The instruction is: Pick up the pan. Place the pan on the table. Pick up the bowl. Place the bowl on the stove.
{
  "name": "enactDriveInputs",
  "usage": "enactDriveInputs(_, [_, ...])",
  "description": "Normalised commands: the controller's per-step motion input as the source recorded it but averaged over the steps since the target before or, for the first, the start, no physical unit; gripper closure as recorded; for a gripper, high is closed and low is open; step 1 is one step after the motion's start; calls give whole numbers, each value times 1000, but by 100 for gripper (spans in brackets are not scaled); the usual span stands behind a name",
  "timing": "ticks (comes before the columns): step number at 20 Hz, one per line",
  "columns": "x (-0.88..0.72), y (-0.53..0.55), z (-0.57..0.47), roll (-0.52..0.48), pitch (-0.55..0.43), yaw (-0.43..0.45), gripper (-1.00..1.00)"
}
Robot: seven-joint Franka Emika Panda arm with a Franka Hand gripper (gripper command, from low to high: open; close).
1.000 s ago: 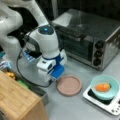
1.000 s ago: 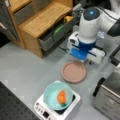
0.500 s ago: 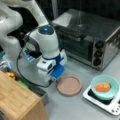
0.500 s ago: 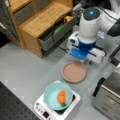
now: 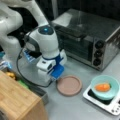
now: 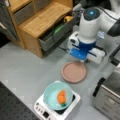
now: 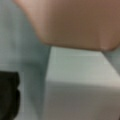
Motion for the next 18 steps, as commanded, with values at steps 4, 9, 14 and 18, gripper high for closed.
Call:
enactDriveInputs(4, [-95, -19, -28, -23, -13, 111, 100])
enactDriveInputs(9, [-81, -9, -20, -21, -15, 110, 100])
enactDriveInputs(14, [-72, 8, 49, -14, -11, 99, 100])
enactDriveInputs(18, [-67, 28, 179, 7, 9, 75, 100])
